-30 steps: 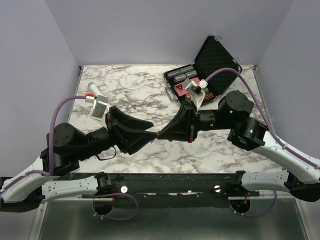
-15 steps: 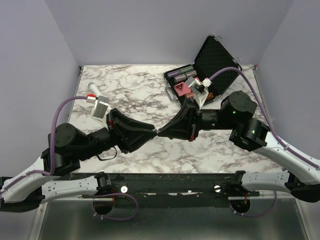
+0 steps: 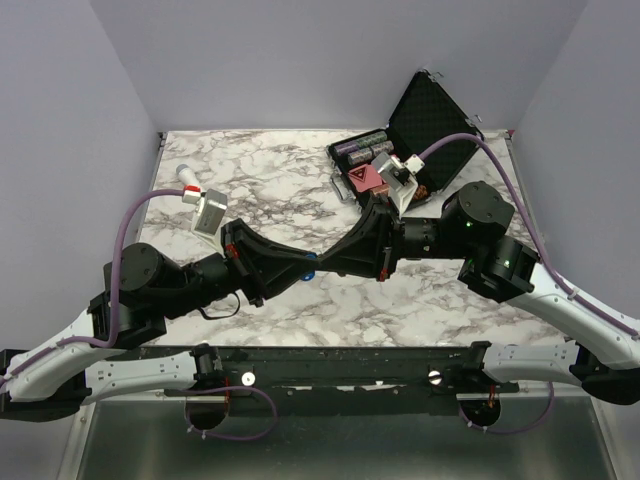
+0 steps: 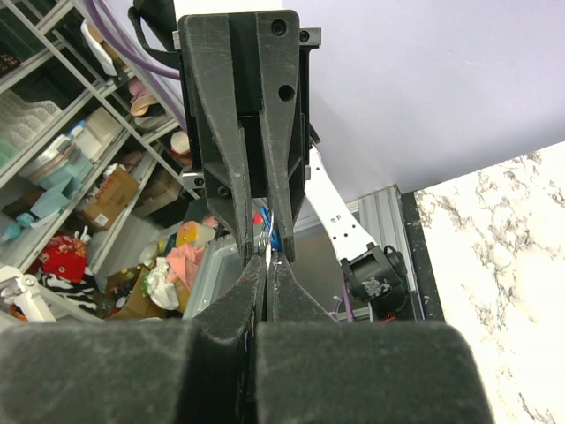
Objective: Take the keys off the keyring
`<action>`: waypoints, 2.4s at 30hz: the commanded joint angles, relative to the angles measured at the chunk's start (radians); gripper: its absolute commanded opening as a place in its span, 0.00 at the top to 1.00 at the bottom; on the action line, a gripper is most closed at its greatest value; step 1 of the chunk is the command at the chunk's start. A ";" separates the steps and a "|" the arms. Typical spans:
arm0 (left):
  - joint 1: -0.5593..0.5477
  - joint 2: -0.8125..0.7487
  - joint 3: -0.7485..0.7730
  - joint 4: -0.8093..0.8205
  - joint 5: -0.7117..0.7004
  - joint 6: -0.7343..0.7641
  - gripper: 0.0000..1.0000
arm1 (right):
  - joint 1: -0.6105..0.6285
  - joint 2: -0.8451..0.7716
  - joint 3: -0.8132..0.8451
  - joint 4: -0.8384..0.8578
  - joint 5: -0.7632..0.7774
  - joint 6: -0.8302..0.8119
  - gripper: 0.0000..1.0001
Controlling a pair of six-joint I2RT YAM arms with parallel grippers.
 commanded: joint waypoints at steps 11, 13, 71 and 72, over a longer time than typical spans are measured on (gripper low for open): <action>-0.002 0.007 0.014 -0.008 0.006 0.022 1.00 | 0.006 0.000 0.009 0.067 0.006 0.030 0.99; -0.002 0.010 0.023 -0.011 0.006 0.026 1.00 | 0.006 0.000 0.013 0.073 -0.005 0.035 0.99; -0.002 -0.116 -0.090 0.162 -0.184 -0.040 0.24 | 0.006 -0.012 -0.013 0.113 0.030 0.029 0.99; -0.002 -0.101 -0.081 0.174 -0.176 -0.041 0.26 | 0.006 -0.012 -0.014 0.117 0.030 0.032 0.99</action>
